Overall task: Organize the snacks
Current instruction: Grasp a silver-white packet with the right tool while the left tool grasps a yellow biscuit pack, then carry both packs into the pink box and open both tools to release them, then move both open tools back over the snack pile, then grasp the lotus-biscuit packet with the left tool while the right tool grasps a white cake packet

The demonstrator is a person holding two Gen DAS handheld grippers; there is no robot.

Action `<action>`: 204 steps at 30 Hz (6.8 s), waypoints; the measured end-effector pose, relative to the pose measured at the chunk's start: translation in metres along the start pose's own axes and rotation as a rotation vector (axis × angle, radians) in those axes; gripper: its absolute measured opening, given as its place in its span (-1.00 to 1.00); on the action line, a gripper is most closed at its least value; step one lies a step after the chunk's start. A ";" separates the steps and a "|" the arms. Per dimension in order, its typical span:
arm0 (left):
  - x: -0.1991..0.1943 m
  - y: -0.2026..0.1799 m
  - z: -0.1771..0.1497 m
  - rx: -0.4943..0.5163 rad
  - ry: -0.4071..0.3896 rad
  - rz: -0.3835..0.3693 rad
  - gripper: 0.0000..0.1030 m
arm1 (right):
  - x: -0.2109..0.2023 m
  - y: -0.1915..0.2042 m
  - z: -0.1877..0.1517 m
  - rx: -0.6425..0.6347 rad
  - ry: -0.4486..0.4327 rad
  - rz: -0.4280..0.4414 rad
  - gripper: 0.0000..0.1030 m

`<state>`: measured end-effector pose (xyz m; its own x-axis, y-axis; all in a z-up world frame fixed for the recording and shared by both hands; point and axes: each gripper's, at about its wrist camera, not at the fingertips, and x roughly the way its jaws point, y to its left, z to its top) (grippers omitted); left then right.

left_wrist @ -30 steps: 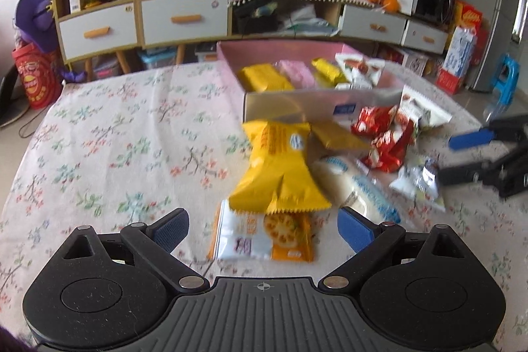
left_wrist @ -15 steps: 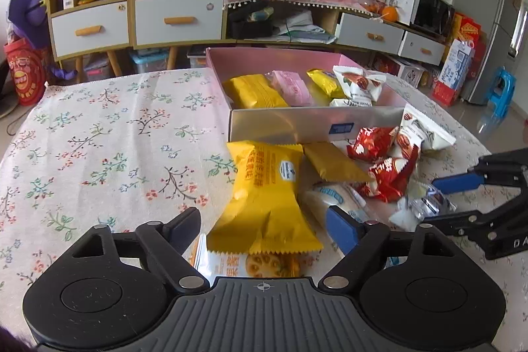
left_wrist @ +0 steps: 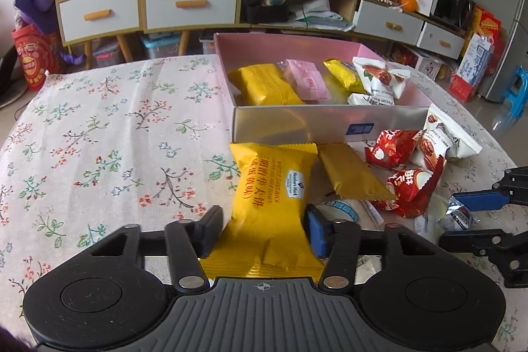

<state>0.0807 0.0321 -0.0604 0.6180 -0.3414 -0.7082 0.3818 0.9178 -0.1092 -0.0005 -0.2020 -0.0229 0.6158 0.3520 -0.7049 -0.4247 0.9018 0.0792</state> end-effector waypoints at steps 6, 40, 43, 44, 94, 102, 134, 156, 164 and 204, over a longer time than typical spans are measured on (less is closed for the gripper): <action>-0.002 -0.008 0.003 -0.001 0.022 0.023 -0.28 | -0.001 0.006 0.000 -0.037 -0.003 0.002 -0.31; -0.023 -0.032 0.059 -0.189 -0.024 -0.014 -0.34 | -0.007 -0.030 0.067 0.215 -0.181 -0.015 -0.35; -0.018 -0.035 0.068 -0.193 -0.032 0.000 -0.34 | 0.000 -0.035 0.073 0.253 -0.185 -0.017 -0.34; -0.016 -0.036 0.071 -0.194 -0.035 0.005 -0.34 | 0.003 -0.037 0.075 0.265 -0.185 -0.020 -0.34; 0.093 -0.040 0.167 -0.045 0.043 0.085 0.29 | 0.056 -0.078 0.086 0.531 -0.158 -0.072 0.15; 0.066 -0.035 0.148 -0.088 0.020 0.062 0.44 | 0.039 -0.078 0.088 0.502 -0.160 -0.078 0.36; -0.032 -0.039 0.042 -0.092 0.047 0.082 0.87 | -0.024 -0.038 0.071 0.336 -0.140 -0.141 0.94; -0.025 -0.024 -0.021 0.077 0.149 0.078 0.89 | -0.001 -0.008 0.019 0.130 0.086 -0.103 0.98; -0.026 -0.012 -0.046 0.101 0.118 0.032 0.89 | 0.003 0.002 0.010 0.038 0.075 -0.025 0.98; -0.035 -0.017 -0.041 0.095 0.060 0.076 0.09 | 0.020 0.002 0.010 -0.020 0.111 -0.015 0.25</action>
<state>0.0249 0.0366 -0.0623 0.6066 -0.2561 -0.7526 0.4007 0.9161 0.0113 0.0177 -0.1901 -0.0296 0.5457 0.3077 -0.7794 -0.4300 0.9012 0.0547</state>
